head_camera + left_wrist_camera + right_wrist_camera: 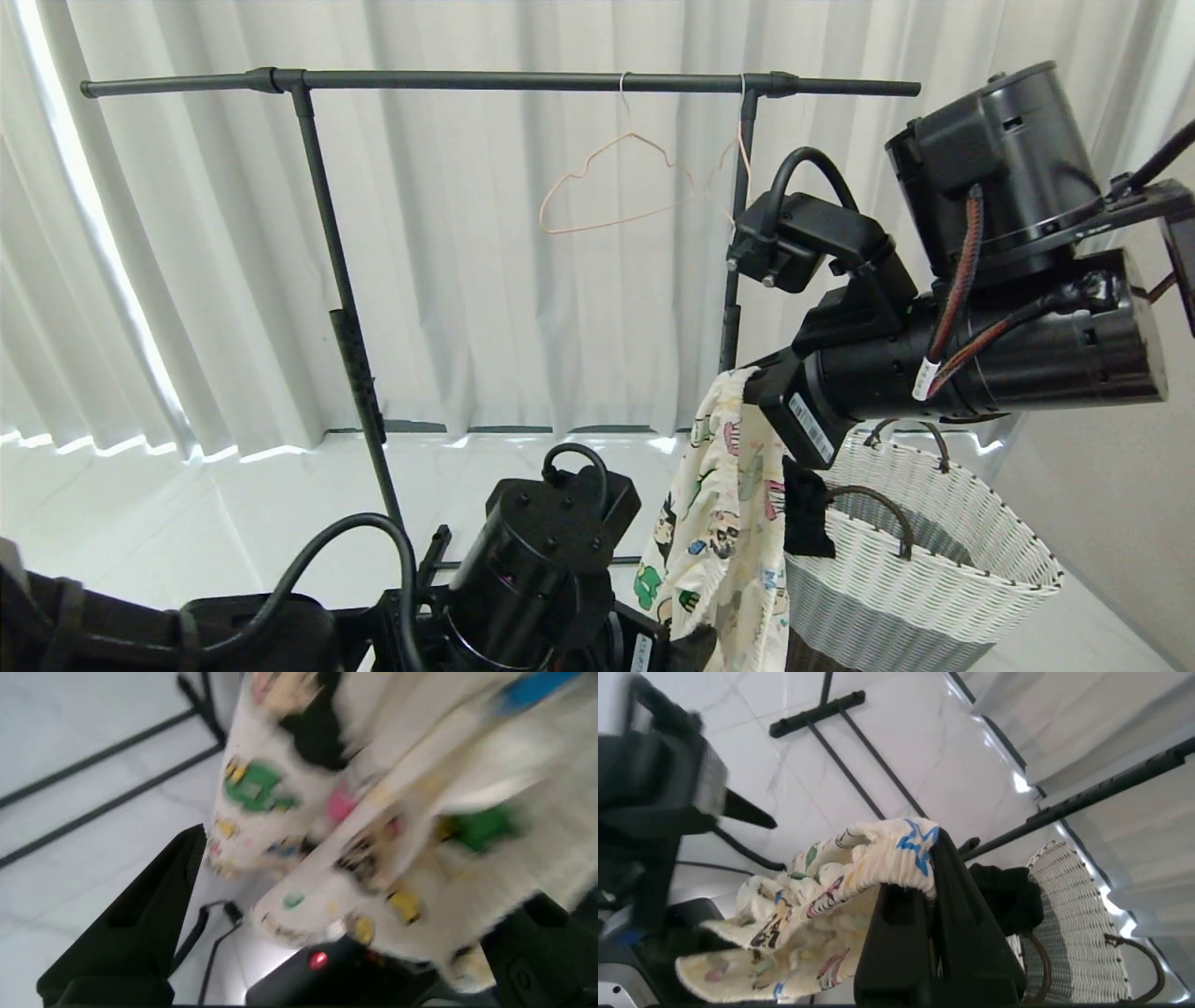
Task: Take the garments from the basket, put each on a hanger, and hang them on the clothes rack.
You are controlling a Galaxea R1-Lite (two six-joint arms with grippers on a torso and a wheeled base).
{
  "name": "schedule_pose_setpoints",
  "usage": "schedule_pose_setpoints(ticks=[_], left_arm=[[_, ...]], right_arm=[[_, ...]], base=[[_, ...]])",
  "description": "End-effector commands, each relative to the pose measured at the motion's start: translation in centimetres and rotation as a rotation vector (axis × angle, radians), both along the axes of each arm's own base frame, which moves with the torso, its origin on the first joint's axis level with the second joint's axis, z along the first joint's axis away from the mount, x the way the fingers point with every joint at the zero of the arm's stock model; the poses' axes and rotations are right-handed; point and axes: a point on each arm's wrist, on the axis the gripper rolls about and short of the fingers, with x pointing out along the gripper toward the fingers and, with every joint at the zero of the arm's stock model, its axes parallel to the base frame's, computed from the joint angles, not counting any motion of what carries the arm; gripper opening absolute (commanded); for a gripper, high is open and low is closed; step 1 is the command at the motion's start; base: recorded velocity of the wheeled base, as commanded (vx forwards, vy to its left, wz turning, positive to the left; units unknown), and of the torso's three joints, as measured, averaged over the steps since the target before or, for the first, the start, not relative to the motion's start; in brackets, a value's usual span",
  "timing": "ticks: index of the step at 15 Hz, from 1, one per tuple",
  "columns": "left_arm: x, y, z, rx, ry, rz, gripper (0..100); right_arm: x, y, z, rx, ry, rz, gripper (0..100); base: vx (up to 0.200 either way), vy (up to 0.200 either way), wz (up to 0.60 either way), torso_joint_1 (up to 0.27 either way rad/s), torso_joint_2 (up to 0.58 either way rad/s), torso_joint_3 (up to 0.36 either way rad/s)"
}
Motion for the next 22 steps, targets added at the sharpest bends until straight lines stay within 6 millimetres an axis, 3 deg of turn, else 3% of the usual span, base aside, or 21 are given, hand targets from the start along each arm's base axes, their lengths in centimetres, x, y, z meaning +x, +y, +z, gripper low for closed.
schedule_pose_setpoints(ticks=[1,2,3,6,10,11,17,19,22], left_arm=[[0.4,0.1,-2.3,0.072,0.049,0.018,100],[-0.2,0.8,-3.9,0.137,0.078,0.032,100],[-0.7,1.2,-4.1,0.154,0.083,0.025,100],[-1.6,2.0,-2.3,0.111,0.040,0.011,100],[-2.9,3.9,-1.7,0.138,-0.006,-0.010,100],[-3.2,4.3,-1.6,0.143,-0.015,-0.007,0],[-3.0,4.4,-0.2,0.228,-0.200,0.026,0],[-1.4,3.5,5.6,0.061,-0.337,0.059,0],[0.4,4.1,14.8,0.038,-0.335,0.095,0]], right_arm=[[-0.4,-0.4,0.6,0.016,-0.013,0.003,0],[-0.8,-0.7,0.8,0.012,-0.011,0.003,0],[-1.1,-1.3,0.9,-0.008,-0.009,-0.014,0],[-2.1,-3.5,-0.4,-0.072,0.017,-0.072,0],[-3.9,-5.8,-0.9,-0.083,0.023,-0.078,0],[-4.2,-6.2,-0.9,-0.082,0.022,-0.078,0],[-6.0,-8.3,-1.3,-0.088,0.029,-0.076,0],[-6.4,-9.0,-0.9,-0.068,0.012,-0.083,0],[-4.9,-9.0,1.3,-0.013,-0.030,-0.139,0]], base=[[0.000,0.000,0.00,0.000,0.00,0.000],[0.000,0.000,0.00,0.000,0.00,0.000],[0.000,0.000,0.00,0.000,0.00,0.000],[0.000,0.000,0.00,0.000,0.00,0.000],[0.000,0.000,0.00,0.000,0.00,0.000],[0.000,0.000,0.00,0.000,0.00,0.000],[0.000,0.000,0.00,0.000,0.00,0.000],[0.000,0.000,0.00,0.000,0.00,0.000],[0.000,0.000,0.00,0.000,0.00,0.000]])
